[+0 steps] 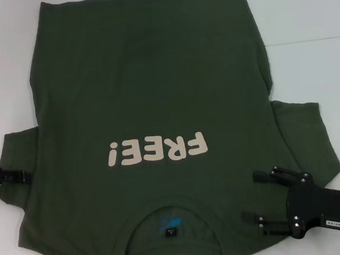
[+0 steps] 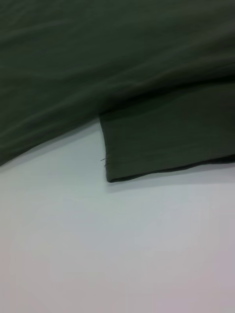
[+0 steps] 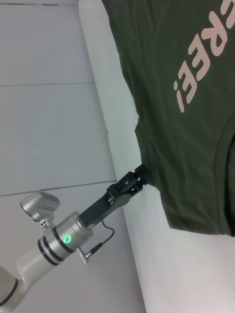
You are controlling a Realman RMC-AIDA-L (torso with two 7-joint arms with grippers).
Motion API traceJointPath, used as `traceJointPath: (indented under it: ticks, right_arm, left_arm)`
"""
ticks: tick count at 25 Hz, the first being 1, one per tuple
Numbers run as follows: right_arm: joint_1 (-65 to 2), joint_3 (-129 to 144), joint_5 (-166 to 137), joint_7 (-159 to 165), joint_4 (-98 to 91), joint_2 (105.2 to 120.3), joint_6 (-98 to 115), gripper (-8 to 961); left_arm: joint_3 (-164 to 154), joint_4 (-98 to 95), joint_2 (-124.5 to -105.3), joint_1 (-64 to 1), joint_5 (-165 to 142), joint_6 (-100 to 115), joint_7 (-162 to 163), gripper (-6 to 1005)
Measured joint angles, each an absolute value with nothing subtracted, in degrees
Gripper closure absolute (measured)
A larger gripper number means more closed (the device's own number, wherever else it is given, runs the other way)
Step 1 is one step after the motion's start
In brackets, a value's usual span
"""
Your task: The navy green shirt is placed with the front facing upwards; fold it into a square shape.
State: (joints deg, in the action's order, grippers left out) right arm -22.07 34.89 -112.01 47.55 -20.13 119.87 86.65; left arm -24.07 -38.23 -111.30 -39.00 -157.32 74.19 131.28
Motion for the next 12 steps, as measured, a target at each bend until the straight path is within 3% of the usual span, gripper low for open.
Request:
traceJointPath:
  ticks: [6,12]
  right_arm:
    - [-22.15,34.89,-111.98,47.55,-20.10,119.87,86.66,36]
    - [-22.23,34.89,-112.10,47.55,-20.04,119.87,86.66,36]
  left_arm:
    - [-24.08,-38.23,-111.34,-39.02,-157.52,73.97,131.64,86]
    - [-25.43,-38.40,-111.46,-39.19,-157.60,74.16,131.93,221]
